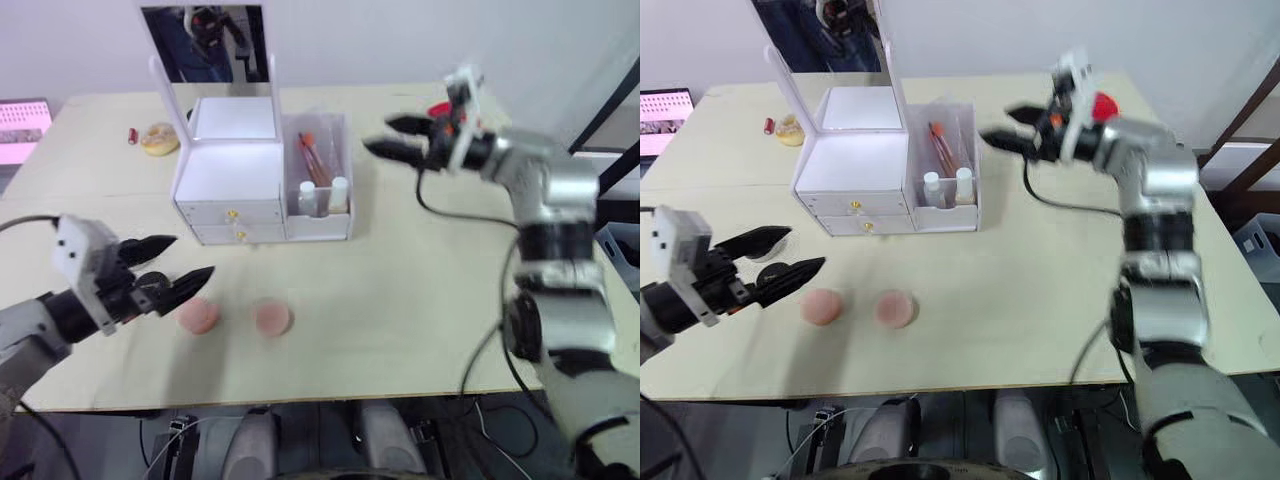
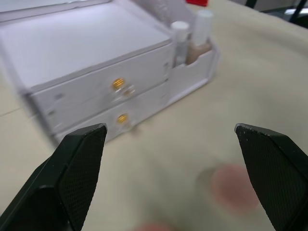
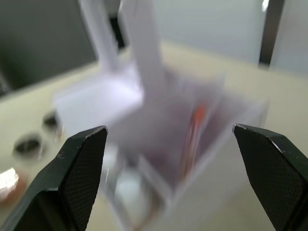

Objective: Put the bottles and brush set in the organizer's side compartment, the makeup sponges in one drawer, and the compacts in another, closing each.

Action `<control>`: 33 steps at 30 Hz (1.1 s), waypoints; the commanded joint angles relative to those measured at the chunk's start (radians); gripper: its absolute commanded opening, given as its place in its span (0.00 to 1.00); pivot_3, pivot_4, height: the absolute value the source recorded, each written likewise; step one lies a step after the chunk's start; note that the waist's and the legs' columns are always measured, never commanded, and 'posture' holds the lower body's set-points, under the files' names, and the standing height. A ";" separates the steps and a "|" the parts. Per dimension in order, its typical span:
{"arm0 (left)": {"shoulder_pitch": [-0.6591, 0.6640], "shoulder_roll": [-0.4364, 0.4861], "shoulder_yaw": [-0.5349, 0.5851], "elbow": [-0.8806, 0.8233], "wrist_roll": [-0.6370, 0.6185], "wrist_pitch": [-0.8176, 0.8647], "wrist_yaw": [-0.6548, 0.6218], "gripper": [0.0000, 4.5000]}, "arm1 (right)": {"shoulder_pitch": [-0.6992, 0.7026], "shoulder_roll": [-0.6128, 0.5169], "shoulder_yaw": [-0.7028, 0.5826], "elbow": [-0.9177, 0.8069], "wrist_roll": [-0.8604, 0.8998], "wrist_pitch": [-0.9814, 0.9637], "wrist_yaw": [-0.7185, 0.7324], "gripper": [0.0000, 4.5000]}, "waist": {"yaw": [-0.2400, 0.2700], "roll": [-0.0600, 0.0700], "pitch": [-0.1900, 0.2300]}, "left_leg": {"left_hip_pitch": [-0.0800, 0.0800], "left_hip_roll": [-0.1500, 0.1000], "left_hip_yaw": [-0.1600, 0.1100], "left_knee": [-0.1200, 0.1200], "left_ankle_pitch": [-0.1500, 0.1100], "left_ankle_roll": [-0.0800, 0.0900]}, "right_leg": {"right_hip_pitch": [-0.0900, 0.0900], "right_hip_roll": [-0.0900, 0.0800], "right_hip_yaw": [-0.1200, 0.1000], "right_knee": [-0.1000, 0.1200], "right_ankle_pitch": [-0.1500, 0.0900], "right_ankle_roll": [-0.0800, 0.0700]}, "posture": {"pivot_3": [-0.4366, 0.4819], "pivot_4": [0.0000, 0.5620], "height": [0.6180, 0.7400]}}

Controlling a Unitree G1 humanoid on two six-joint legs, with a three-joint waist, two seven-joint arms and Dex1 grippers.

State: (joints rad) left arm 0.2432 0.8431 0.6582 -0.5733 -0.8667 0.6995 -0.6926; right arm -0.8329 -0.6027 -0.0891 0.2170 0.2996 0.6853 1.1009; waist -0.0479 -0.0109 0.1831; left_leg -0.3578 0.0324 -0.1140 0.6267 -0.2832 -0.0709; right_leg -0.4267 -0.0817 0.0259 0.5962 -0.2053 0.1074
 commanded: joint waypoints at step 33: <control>0.068 0.061 0.180 0.486 0.308 -0.274 -0.316 1.00 | 0.817 -0.250 -0.395 -0.480 0.280 -0.117 -0.031 0.98 | 0.005 -0.009 0.000 | 0.001 0.001 0.003 0.002 0.000 0.000 | 0.000 -0.001 0.000 -0.001 -0.001 0.000 | 0.48 0.27 1.00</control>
State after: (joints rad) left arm 0.3064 0.9185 0.8436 -0.0222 -0.5416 0.4150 -1.0280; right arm 0.0051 -0.8485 -0.4774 -0.2165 0.5470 0.5645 1.0818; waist -0.0432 -0.0196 0.1832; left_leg -0.3568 0.0332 -0.1109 0.6288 -0.2836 -0.0713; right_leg -0.4269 -0.0829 0.0261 0.5954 -0.2060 0.1076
